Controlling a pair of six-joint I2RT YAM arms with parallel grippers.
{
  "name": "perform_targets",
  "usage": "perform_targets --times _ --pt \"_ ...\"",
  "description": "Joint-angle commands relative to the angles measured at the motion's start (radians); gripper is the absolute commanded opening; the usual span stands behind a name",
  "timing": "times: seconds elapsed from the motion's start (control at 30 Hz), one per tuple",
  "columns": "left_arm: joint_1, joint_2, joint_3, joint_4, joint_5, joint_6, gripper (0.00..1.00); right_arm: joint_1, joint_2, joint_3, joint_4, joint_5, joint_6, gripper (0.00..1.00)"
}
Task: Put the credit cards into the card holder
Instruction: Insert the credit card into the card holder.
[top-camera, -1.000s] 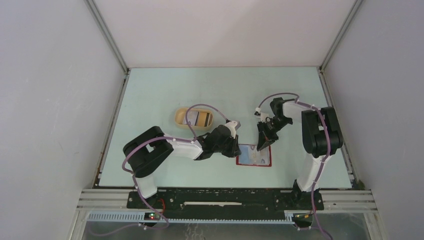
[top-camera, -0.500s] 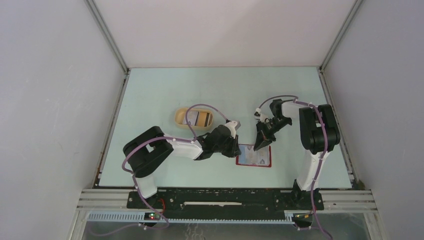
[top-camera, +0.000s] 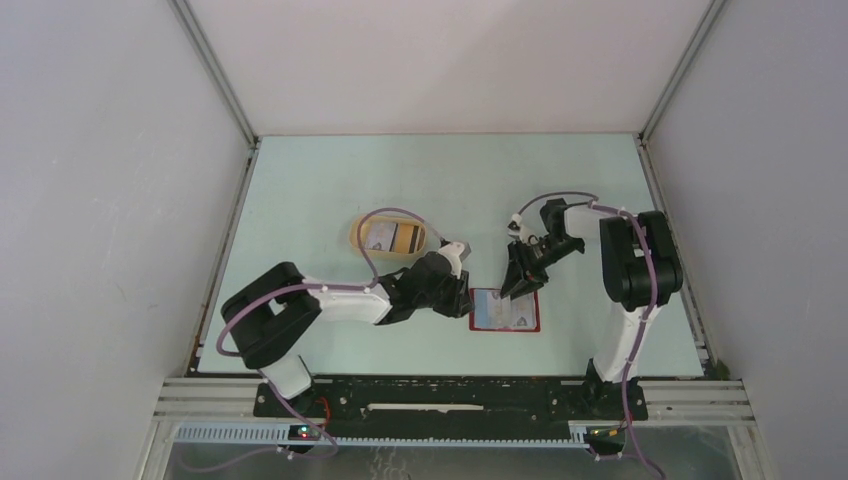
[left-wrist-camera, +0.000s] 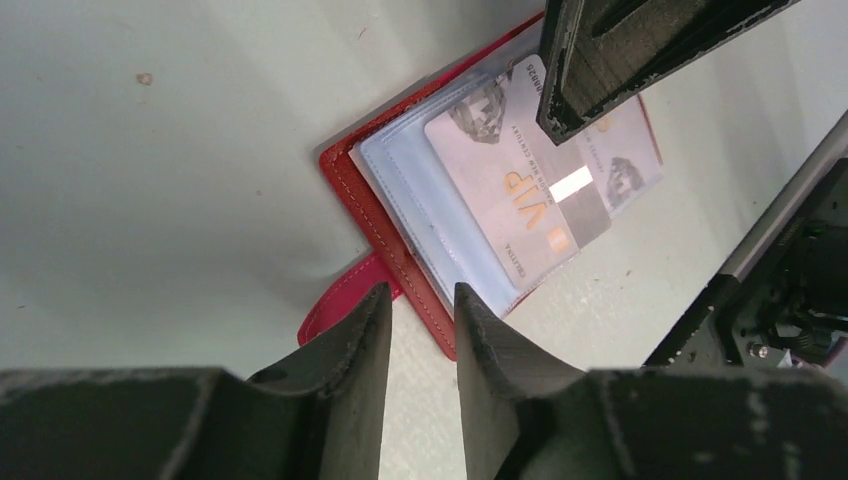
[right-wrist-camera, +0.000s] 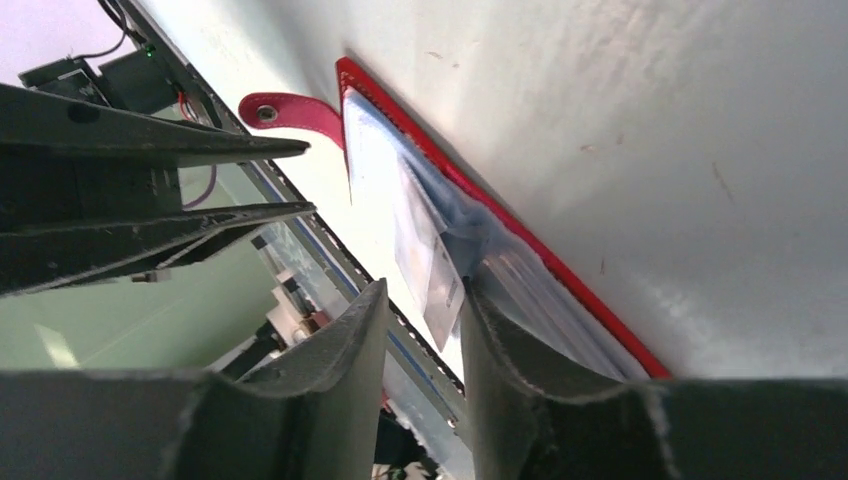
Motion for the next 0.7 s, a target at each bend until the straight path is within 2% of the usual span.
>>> perform_targets --times 0.0,0.13,0.3,0.37,0.53,0.67 --pt "0.006 -0.129 -0.03 -0.011 -0.064 0.017 0.36 -0.021 -0.144 0.035 -0.029 0.02 -0.086 0.43" --pt "0.006 -0.203 -0.075 0.01 -0.081 0.048 0.36 -0.034 -0.229 0.033 -0.033 0.069 -0.131 0.44" --pt "0.006 -0.265 -0.153 0.062 -0.099 0.068 0.34 -0.026 -0.317 0.026 -0.027 0.099 -0.208 0.39" --pt "0.005 -0.263 -0.167 0.066 -0.092 0.067 0.3 0.005 -0.331 0.017 -0.031 0.155 -0.243 0.34" --pt "0.004 -0.202 -0.181 0.082 -0.035 0.051 0.21 0.091 -0.311 -0.043 0.01 0.324 -0.237 0.05" --pt "0.002 -0.137 -0.159 0.089 -0.014 0.04 0.2 0.116 -0.242 -0.041 0.014 0.374 -0.21 0.03"
